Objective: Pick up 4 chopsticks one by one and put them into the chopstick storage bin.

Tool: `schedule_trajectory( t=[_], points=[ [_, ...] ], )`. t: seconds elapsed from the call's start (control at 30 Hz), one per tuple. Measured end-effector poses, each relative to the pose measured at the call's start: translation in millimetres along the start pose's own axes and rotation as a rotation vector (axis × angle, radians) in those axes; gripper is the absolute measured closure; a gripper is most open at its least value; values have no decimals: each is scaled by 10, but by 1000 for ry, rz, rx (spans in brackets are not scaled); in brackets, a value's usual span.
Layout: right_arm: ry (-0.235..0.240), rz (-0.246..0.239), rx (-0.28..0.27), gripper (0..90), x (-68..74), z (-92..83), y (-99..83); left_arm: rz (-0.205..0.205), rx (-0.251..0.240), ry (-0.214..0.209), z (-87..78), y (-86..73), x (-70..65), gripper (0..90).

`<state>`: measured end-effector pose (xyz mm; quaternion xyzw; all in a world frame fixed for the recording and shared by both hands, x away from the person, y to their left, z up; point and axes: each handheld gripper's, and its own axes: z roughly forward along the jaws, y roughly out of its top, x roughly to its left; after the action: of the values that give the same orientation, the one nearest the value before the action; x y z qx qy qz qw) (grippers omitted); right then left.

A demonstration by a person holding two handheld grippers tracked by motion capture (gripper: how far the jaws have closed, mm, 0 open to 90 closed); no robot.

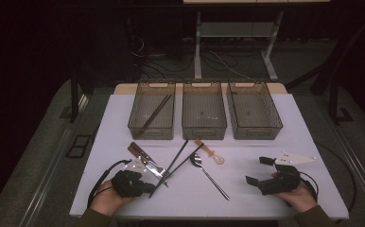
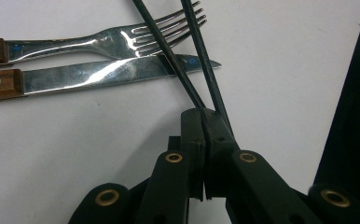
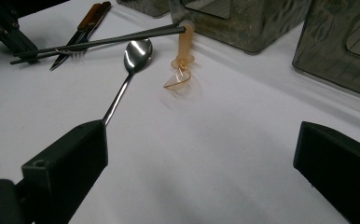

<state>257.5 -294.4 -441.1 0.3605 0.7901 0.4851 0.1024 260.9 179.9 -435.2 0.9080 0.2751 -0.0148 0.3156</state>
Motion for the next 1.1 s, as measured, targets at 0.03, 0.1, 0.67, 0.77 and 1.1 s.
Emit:
schedule_trajectory(
  t=[0.03,0.1,0.67,0.77,1.1],
  points=[
    [0,0,0,24,0,0,0,-1,2,-2,-1,1,-1,888],
    [0,0,0,23,0,0,0,4,6,-4,-3,2,0,888],
    [0,0,0,23,0,-1,0,1,12,-20,6,7,-22,887],
    [1,-1,0,23,1,-1,0,5,15,-23,6,10,-26,887],
    [1,-4,0,23,0,5,0,0,6,-31,-8,-32,-50,887]
  ],
)
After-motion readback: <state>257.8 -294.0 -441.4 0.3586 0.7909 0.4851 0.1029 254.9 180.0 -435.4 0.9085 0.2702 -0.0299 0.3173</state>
